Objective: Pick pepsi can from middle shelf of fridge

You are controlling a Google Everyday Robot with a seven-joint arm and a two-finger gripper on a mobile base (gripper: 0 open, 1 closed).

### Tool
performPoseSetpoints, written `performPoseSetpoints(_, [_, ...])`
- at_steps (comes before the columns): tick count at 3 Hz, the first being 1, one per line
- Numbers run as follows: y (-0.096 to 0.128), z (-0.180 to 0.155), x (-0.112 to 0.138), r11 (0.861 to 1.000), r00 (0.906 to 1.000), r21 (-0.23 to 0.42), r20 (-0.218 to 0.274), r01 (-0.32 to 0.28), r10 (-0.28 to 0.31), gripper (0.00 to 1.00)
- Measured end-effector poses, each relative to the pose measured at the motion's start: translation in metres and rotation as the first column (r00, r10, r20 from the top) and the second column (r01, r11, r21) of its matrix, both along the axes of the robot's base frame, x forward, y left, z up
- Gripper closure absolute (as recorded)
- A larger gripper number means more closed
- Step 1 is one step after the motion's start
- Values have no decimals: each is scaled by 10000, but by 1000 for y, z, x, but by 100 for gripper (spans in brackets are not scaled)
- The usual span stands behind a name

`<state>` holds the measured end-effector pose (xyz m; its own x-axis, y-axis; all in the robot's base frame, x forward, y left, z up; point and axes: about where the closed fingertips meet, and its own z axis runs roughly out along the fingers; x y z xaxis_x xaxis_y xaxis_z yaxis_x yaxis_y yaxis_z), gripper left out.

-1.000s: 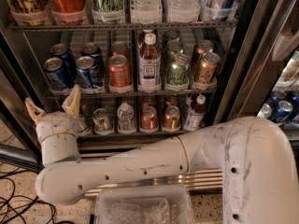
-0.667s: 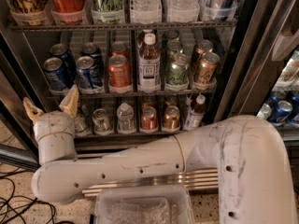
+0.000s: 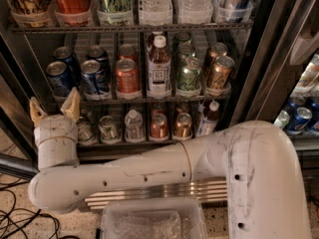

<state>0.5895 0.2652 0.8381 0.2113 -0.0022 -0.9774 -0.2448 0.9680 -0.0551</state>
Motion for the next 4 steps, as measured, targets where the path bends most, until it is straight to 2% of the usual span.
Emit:
performPoseSetpoints(1, [4, 2, 6, 9999, 10000, -106, -4, 58, -58, 36])
performPoseSetpoints(4, [11, 0, 26, 9974, 9982, -450, -190, 564, -573, 36])
